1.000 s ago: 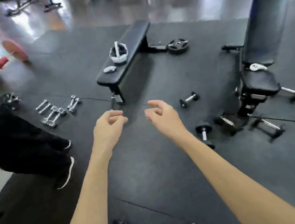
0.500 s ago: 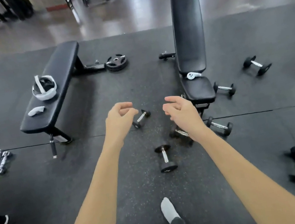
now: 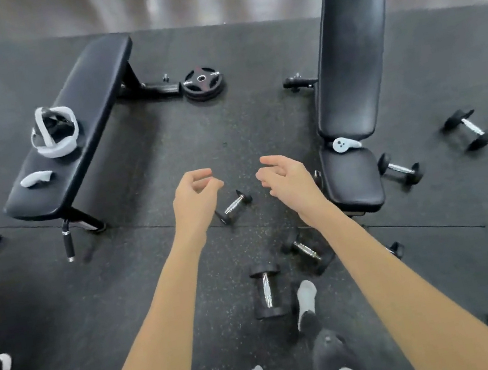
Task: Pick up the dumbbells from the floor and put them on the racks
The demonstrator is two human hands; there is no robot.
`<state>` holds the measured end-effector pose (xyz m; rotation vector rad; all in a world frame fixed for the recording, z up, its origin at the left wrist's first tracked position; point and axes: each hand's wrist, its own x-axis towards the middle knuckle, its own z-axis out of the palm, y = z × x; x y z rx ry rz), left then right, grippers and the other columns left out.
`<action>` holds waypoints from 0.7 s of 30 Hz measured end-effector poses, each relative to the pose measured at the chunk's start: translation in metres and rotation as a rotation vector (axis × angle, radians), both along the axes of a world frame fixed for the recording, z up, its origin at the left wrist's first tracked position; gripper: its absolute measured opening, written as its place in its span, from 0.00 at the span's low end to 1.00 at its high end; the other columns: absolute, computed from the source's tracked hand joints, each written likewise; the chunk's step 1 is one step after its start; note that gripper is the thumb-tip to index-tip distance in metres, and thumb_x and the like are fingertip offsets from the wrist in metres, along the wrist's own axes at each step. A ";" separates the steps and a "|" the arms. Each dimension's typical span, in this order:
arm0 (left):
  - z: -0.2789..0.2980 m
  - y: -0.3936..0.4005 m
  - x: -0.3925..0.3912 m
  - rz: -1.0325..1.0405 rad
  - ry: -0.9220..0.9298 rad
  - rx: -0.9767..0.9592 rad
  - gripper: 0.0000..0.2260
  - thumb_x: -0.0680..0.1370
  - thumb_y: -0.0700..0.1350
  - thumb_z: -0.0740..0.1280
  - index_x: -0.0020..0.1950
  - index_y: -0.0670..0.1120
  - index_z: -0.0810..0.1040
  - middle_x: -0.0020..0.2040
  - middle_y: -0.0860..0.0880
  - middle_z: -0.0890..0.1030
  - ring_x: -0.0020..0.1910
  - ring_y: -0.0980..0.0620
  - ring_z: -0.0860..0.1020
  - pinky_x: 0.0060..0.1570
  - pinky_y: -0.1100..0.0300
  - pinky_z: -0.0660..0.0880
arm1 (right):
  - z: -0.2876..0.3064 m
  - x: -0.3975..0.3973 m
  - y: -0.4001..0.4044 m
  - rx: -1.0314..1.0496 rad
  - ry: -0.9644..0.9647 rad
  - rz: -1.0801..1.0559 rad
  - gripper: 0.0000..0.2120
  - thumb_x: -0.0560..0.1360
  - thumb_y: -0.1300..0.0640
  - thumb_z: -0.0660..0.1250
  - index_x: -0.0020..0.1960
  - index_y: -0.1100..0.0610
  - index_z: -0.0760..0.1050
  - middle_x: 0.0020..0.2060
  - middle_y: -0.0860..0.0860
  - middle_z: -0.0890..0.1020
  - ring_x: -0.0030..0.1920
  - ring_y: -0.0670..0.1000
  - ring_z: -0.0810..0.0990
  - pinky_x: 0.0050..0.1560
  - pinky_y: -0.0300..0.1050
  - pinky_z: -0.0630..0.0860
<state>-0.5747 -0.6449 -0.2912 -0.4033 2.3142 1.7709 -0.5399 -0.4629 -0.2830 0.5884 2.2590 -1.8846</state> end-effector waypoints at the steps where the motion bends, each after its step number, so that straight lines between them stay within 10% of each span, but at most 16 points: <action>1: -0.007 0.009 -0.018 0.032 -0.003 0.000 0.12 0.70 0.49 0.70 0.52 0.58 0.78 0.50 0.53 0.85 0.55 0.51 0.81 0.60 0.45 0.76 | -0.005 -0.024 0.008 0.006 -0.010 0.041 0.20 0.78 0.52 0.69 0.70 0.48 0.75 0.57 0.46 0.84 0.60 0.49 0.82 0.68 0.56 0.75; 10: -0.049 0.054 -0.144 0.139 -0.118 -0.004 0.13 0.74 0.49 0.70 0.58 0.56 0.77 0.50 0.59 0.81 0.51 0.61 0.78 0.42 0.64 0.70 | -0.046 -0.187 0.034 0.021 -0.119 0.229 0.23 0.78 0.50 0.69 0.72 0.47 0.73 0.62 0.48 0.82 0.62 0.50 0.80 0.68 0.56 0.75; 21: -0.159 0.016 -0.283 0.130 -0.425 -0.002 0.23 0.74 0.50 0.71 0.68 0.54 0.71 0.63 0.51 0.74 0.53 0.55 0.75 0.46 0.61 0.67 | -0.156 -0.316 -0.002 -0.001 -0.331 0.168 0.25 0.78 0.53 0.69 0.75 0.50 0.71 0.61 0.47 0.79 0.65 0.51 0.78 0.71 0.56 0.72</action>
